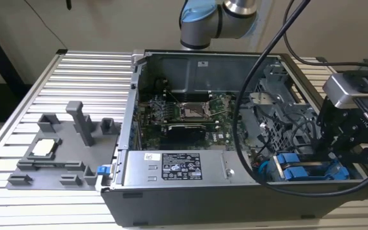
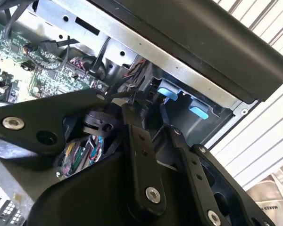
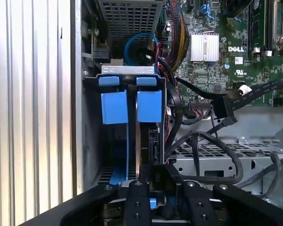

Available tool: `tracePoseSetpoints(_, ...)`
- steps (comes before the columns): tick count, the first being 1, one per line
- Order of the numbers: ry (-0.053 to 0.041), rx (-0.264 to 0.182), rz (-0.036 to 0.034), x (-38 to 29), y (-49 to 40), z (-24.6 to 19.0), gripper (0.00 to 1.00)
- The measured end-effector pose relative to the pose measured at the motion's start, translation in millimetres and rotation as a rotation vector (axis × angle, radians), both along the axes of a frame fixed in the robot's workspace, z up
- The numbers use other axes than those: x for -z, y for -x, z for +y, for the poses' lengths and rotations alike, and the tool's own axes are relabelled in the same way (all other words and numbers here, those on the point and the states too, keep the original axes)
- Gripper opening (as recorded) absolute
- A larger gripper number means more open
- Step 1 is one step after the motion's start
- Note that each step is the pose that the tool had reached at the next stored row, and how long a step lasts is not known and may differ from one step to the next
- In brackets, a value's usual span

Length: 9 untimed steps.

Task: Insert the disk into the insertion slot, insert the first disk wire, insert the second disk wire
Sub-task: 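Insert the first disk wire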

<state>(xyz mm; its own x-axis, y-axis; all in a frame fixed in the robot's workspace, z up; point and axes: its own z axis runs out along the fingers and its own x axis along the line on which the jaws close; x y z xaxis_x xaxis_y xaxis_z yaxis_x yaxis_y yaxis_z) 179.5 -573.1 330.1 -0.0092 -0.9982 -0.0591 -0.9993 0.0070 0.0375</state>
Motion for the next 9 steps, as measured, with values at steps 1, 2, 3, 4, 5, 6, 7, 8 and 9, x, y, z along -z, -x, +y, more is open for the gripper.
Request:
tracePoseSetpoints(1, 0.0007, 0.000, 0.0000, -0.6, 0.0, -0.1, 0.27)
tracePoseSetpoints(2, 0.0002, 0.000, 0.0000, -1.5, 0.0, -0.1, 0.27)
tracePoseSetpoints(3, 0.0003, 0.000, 0.0001, -3.3, 0.0, -0.1, 0.27)
tracePoseSetpoints(4, 0.0005, 0.000, 0.0000, -5.5, 0.0, 0.0, 0.27)
tracePoseSetpoints(5, 0.0006, 0.000, 0.0000, -7.5, 0.0, 0.0, 0.27)
tracePoseSetpoints(6, 0.0004, 0.000, 0.0000, -9.4, 0.0, 0.0, 0.27)
tracePoseSetpoints(7, 0.0006, 0.000, 0.0001, -11.5, 0.0, 0.0, 0.27)
tracePoseSetpoints(8, 0.0006, 0.000, 0.0000, -13.8, 0.0, 0.0, 0.27)
tracePoseSetpoints(9, 0.0007, 0.000, 0.0001, -16.1, 0.1, 0.0, 0.27)
